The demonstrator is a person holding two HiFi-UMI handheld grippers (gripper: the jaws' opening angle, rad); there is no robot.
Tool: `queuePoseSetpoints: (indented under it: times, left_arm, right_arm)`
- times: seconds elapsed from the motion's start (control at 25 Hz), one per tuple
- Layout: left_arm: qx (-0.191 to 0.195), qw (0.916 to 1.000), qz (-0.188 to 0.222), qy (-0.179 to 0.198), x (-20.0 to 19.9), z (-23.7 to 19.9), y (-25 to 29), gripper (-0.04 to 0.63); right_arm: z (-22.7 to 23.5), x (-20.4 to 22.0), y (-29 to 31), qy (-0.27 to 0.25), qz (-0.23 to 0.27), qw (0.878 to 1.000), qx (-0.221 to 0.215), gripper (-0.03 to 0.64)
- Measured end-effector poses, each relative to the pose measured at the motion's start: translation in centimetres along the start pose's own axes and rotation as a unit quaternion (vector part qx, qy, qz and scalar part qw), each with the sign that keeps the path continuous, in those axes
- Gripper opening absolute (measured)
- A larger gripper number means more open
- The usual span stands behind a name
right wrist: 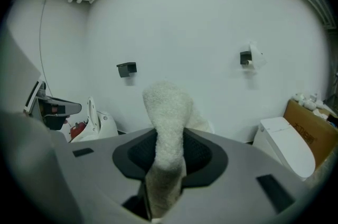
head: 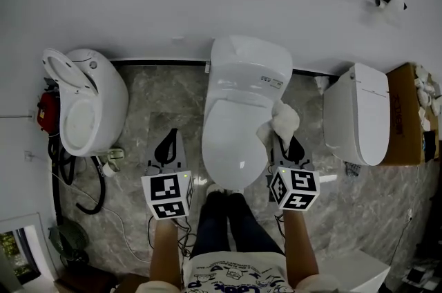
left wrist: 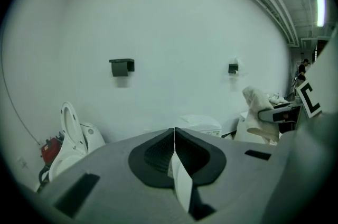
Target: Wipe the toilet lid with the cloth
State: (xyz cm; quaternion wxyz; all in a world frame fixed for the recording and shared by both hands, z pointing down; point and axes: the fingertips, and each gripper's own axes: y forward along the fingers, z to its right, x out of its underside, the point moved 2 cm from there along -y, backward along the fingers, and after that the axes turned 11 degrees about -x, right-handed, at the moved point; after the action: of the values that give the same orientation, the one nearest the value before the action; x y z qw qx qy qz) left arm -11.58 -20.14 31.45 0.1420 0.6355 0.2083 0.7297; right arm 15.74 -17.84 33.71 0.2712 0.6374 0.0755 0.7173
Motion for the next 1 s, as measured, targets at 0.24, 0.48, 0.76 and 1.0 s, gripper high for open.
queuePoseSetpoints:
  times: [0.24,0.48,0.76,1.0]
  left_arm:
    - [-0.005,0.9997,-0.024,0.004,2.7,0.0,1.7,0.009]
    - [-0.009,0.9991,-0.042,0.003,5.3,-0.4,3.6,0.009]
    - [-0.017,0.9972,-0.072,-0.013,8.8,-0.6,5.7,0.009]
    - [-0.024,0.9954,-0.091,-0.023,11.6,-0.5,7.2,0.009]
  right_arm:
    - [0.7,2.6,3.4,-0.004,-0.030,0.999,-0.009,0.112]
    - [0.9,5.5,7.7,-0.018,-0.062,0.998,-0.020,0.112]
    - [0.7,8.1,13.2,-0.060,-0.097,0.993,-0.043,0.113]
    - [0.3,10.4,17.7,-0.102,-0.123,0.985,-0.068,0.114]
